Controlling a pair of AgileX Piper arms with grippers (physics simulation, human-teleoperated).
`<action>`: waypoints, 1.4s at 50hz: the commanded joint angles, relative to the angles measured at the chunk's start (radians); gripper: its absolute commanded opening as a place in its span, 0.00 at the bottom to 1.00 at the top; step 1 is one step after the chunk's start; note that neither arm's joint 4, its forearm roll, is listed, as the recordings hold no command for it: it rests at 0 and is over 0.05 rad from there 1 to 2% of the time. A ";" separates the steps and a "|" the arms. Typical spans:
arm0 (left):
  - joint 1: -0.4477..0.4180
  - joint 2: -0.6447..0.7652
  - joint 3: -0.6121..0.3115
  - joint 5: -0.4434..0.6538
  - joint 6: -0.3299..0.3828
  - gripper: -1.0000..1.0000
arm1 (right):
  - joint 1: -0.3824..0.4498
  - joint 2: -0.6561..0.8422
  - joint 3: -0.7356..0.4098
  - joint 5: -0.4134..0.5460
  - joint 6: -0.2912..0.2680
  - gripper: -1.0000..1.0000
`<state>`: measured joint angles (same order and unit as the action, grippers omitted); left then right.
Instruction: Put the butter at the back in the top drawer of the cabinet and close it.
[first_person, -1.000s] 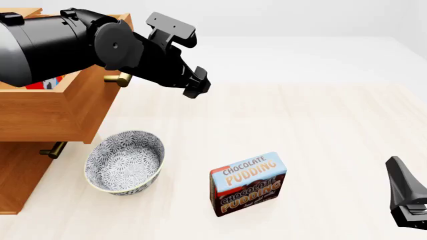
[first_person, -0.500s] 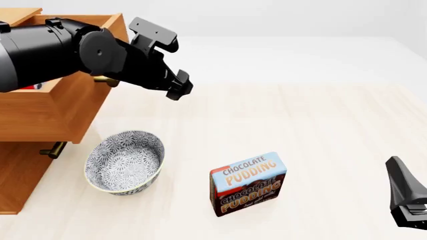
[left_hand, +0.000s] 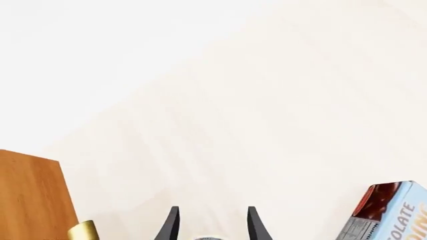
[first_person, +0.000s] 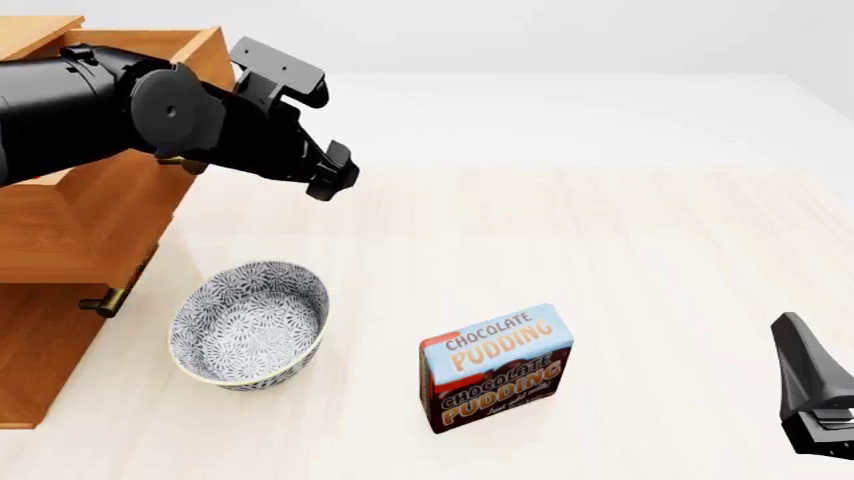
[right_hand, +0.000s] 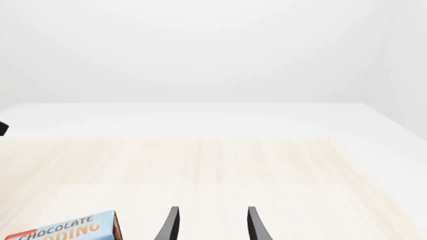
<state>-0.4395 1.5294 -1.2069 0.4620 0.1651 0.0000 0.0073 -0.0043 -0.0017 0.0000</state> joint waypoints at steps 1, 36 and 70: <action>0.029 -0.009 0.026 -0.006 0.004 1.00 | 0.000 0.000 0.000 0.000 0.000 1.00; 0.177 -0.064 0.104 -0.041 0.008 1.00 | 0.000 0.000 0.000 0.000 0.000 1.00; 0.247 -0.067 0.124 -0.060 0.013 1.00 | 0.000 0.000 0.000 0.000 0.000 1.00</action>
<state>-0.2178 1.4644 -1.0929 0.4059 0.1771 0.0000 0.0073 -0.0043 -0.0017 0.0000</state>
